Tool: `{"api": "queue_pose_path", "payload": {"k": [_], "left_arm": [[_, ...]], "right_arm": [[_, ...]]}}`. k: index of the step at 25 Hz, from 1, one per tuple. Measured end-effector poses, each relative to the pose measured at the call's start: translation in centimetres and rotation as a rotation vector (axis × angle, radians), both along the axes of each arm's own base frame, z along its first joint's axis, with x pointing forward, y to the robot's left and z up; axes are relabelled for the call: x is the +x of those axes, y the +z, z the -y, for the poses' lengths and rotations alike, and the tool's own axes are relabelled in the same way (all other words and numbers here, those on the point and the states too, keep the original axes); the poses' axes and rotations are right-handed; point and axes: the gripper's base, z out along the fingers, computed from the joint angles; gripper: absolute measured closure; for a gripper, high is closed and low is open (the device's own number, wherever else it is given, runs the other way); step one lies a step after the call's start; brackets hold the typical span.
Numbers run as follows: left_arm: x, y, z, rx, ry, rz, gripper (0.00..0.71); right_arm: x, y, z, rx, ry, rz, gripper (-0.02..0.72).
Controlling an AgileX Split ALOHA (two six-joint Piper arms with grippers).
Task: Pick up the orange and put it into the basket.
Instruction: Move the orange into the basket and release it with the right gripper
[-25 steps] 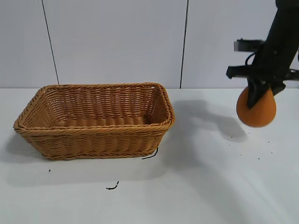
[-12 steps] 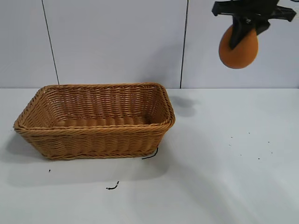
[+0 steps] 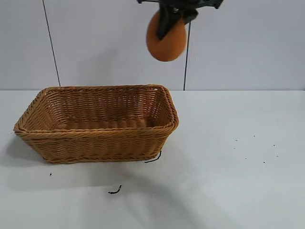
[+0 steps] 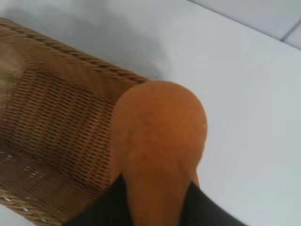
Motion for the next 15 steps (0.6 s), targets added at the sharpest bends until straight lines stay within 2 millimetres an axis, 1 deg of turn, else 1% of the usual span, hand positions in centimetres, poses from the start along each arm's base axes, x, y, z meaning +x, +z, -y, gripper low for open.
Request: {"api": "queue_pose_path", "payload": {"k": [3,5,7,9,13,15], "left_arm": [[0.0,0.0,0.0,0.0,0.0,0.0,0.071],[0.0,0.0,0.0,0.0,0.0,0.0,0.071],[0.0,0.0,0.0,0.0,0.0,0.0,0.071],[0.0,0.0,0.0,0.0,0.0,0.0,0.071],[0.0,0.0,0.0,0.0,0.0,0.0,0.071],[0.0,0.0,0.0,0.0,0.0,0.0,0.071]], "right_arm": [[-0.9,-0.4,-3.1,0.037,0.056,0.047,0.617],[-1.0,-1.7,-4.7,0.045,0.081,0.051,0.617],[-0.9,-3.5,-6.0,0.042,0.097,0.039,0.617],[-0.4,-6.0,-6.8,0.029,0.099,0.008,0.617],[0.6,-11.1,-7.4,-0.012,0.096,-0.059,0.618],[0.8,-13.0,-7.6,-0.031,0.095,-0.088,0.618]]}}
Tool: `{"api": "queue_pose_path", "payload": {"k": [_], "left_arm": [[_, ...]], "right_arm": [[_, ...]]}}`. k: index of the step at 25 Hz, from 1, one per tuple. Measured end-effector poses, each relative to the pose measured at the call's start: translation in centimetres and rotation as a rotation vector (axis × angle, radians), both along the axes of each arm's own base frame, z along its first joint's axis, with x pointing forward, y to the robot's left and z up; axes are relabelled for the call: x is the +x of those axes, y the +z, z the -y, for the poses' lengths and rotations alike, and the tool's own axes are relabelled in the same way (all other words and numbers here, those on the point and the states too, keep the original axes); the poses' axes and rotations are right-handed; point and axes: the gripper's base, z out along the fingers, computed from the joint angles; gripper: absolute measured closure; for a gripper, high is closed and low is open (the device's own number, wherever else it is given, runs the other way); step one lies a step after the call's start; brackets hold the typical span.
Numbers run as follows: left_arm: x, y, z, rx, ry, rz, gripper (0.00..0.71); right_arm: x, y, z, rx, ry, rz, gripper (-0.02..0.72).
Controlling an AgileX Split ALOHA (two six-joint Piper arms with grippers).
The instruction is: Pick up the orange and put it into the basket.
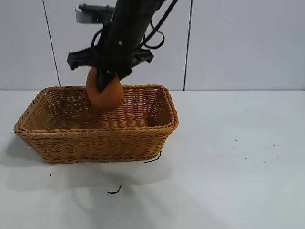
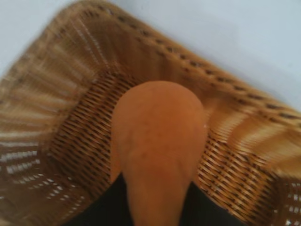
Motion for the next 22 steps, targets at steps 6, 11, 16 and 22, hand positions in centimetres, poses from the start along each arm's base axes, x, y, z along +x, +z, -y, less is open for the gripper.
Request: {"api": "queue_pose_path", "payload": {"k": [6,11,16,22], "left_arm": [[0.0,0.0,0.0,0.0,0.0,0.0,0.071],[0.0,0.0,0.0,0.0,0.0,0.0,0.071],[0.0,0.0,0.0,0.0,0.0,0.001,0.071],[0.0,0.0,0.0,0.0,0.0,0.001,0.071]], "right_arm": [[0.1,-1.9,-0.1,-0.018,-0.001,-0.032,0.479],[0.4,-0.4,-0.4,-0.003,0.003,-0.015,0.064],[0.6,2.2,-0.6,0.001,0.016,-0.006,0.015],[1.3,6.1,0.5,-0.033,0.015,0.041,0.01]]}}
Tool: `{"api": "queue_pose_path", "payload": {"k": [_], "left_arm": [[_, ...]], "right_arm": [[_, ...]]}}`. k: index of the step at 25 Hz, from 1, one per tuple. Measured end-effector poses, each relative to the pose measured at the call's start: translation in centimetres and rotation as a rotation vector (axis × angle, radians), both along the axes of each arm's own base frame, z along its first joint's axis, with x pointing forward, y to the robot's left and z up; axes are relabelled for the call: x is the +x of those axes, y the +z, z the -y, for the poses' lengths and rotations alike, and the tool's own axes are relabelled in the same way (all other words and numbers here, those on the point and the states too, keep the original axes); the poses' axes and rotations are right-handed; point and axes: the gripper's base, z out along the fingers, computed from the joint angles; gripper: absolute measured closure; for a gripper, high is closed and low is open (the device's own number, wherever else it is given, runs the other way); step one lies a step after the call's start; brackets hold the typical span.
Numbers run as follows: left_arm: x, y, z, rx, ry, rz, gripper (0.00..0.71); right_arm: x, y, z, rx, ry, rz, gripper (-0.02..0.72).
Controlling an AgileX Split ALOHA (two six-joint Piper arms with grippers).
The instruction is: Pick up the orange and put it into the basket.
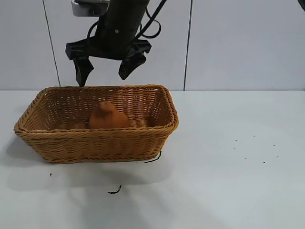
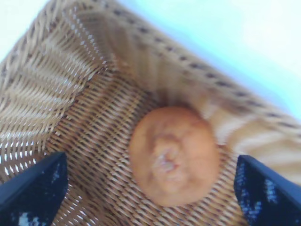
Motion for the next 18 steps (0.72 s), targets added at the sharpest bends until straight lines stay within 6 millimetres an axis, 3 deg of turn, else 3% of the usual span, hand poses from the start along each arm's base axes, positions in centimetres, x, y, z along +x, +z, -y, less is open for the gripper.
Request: {"api": "queue_pose_path", "payload": {"k": [3,7,13,18], "left_arm": [[0.0,0.0,0.0,0.0,0.0,0.0,0.071],[0.0,0.0,0.0,0.0,0.0,0.0,0.071],[0.0,0.0,0.0,0.0,0.0,0.0,0.071],[0.0,0.0,0.0,0.0,0.0,-0.001,0.071]], "right_arm": [[1.3,1.0,2.2,-0.013,-0.045,0.005,0.009],[4.0,1.2,7.4,-0.03,-0.153,-0.01,0.009],[7.8,1.0,18.7,-0.079,-0.377,-0.039,0.009],[9.0,0.8,27.2,-0.09,-0.546,-0.06,0.009]]}}
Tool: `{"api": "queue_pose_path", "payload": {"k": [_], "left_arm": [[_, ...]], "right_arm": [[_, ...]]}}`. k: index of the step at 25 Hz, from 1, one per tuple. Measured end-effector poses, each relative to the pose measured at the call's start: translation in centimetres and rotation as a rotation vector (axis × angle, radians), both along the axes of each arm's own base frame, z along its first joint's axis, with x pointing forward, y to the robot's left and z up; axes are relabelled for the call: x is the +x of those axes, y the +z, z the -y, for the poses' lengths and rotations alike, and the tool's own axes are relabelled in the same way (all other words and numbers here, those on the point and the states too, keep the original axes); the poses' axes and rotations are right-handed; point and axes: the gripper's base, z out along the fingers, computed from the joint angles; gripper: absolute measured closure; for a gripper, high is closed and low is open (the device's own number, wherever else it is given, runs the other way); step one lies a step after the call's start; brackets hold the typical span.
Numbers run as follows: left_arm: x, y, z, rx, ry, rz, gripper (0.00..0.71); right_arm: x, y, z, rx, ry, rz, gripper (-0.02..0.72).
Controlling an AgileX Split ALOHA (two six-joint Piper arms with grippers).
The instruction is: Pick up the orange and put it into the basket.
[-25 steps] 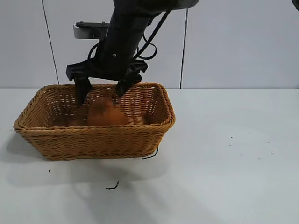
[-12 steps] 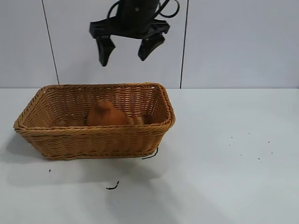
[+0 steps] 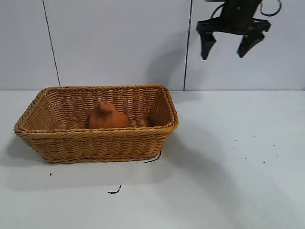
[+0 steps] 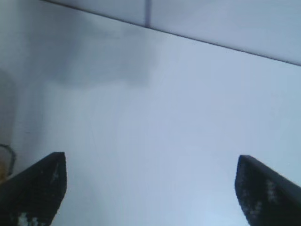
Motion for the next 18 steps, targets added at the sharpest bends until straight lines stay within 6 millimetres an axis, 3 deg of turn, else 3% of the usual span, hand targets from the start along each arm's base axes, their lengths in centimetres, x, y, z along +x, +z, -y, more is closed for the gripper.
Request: {"api": "queue_pose_path", "payload": {"k": [2,6,11,18], "left_arm": [[0.0,0.0,0.0,0.0,0.0,0.0,0.071],[0.0,0.0,0.0,0.0,0.0,0.0,0.071],[0.0,0.0,0.0,0.0,0.0,0.0,0.071],[0.0,0.0,0.0,0.0,0.0,0.0,0.071]], "right_arm": [[0.0,-0.4,2.7,0.001,-0.053,-0.015,0.009],[-0.4,-2.5,6.1,0.015,-0.12,-0.089,0.009],[-2.4,-4.9,6.4,0.027,-0.115,-0.219,0.009],[-7.6,-4.0,5.8,0.041,-0.11,-0.34,0.009]]}}
